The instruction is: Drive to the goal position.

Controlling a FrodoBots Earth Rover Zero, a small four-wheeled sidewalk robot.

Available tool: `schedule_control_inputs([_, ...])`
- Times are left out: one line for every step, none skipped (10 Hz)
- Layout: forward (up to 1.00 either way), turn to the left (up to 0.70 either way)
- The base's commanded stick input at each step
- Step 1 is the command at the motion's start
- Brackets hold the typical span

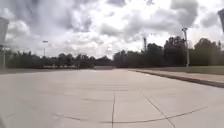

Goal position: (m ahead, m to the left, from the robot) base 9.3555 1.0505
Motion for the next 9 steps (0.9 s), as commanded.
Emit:
schedule_control_inputs([1.00, 0.00])
schedule_control_inputs([1.00, 0.00])
schedule_control_inputs([1.00, 0.00])
schedule_control_inputs([1.00, 0.00])
schedule_control_inputs([1.00, 0.00])
schedule_control_inputs([1.00, 0.00])
schedule_control_inputs([1.00, 0.00])
schedule_control_inputs([1.00, 0.00])
schedule_control_inputs([1.00, 0.00])
